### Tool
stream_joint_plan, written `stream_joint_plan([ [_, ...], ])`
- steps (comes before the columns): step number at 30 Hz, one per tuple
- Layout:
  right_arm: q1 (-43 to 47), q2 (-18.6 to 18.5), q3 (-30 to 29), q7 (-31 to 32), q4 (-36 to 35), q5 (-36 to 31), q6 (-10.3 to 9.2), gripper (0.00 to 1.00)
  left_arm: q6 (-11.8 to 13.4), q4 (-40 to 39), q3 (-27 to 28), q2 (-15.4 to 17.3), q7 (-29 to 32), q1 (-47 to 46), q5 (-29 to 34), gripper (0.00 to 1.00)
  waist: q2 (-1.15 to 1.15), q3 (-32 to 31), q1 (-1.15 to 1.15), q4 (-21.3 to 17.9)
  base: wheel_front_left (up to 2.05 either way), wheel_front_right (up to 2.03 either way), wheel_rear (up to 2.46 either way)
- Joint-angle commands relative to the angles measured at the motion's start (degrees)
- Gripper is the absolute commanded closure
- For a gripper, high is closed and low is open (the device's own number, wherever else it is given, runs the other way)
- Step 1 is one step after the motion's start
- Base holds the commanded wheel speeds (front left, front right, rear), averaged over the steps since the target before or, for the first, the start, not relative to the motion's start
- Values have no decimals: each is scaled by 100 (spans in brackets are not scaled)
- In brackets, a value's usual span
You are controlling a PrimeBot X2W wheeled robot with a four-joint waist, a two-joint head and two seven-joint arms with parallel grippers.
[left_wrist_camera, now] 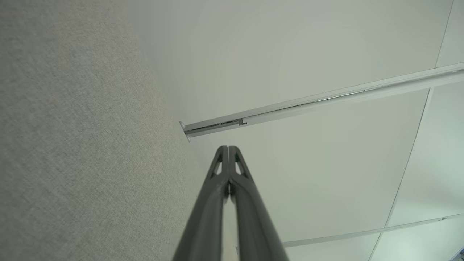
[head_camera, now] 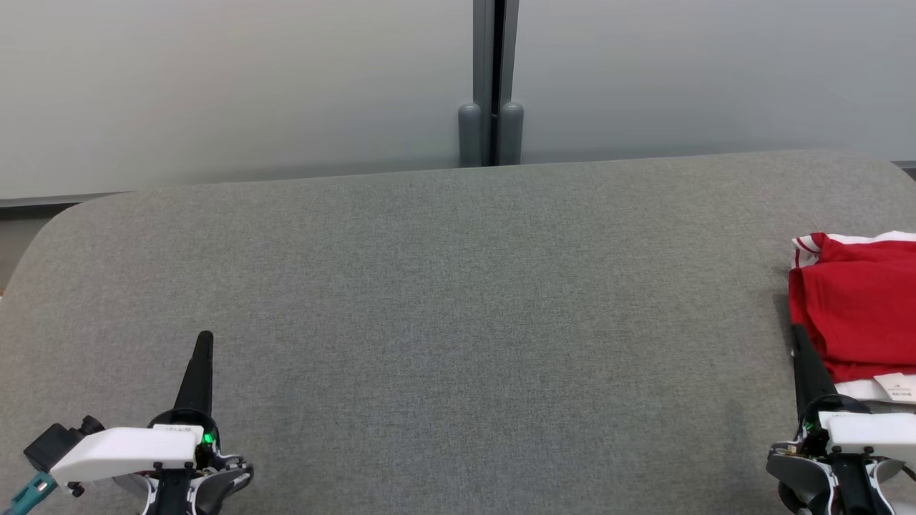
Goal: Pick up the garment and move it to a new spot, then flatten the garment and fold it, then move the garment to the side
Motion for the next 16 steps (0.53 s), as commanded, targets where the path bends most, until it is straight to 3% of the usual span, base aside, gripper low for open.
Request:
stream_joint_plan([
  [1,-47,-7,-37,26,-35,82,2,100,-31,-38,44,19,22,-116,-96,100,0,-2,0,-2,0,0,0],
  [16,-41,33,-147,226,-27,717,2,100,-83,-30,202,6,215,-119,-660,100,0,-79,0,-57,0,0,0],
])
